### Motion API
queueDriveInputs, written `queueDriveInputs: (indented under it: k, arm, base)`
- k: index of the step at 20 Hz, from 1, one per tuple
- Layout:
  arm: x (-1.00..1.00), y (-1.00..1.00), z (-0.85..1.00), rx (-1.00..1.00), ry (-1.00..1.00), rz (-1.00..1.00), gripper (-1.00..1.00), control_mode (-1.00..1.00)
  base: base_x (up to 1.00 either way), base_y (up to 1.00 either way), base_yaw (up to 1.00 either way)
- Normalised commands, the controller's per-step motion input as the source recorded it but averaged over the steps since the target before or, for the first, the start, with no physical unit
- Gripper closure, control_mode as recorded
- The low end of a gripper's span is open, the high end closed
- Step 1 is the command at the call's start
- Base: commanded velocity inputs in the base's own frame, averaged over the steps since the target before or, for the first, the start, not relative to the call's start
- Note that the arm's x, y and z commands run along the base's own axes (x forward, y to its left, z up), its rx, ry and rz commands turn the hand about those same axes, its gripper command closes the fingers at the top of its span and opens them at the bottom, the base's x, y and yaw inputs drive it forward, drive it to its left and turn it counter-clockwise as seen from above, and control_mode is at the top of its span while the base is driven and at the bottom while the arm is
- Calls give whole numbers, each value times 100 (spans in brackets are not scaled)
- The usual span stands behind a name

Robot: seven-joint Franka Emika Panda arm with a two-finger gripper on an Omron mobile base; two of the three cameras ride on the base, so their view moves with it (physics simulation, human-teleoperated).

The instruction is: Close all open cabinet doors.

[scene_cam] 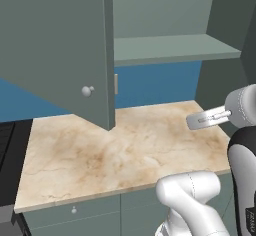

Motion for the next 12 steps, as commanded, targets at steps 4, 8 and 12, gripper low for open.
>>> queueDriveInputs:
  k: [4,8,12]
  arm:
    - [0,0,0,0,0,0,-100,100]
    - [0,0,0,0,0,0,-100,100]
    - [0,0,0,0,0,0,-100,100]
  base:
    - [0,0,0]
    - [0,0,0]
    - [0,0,0]
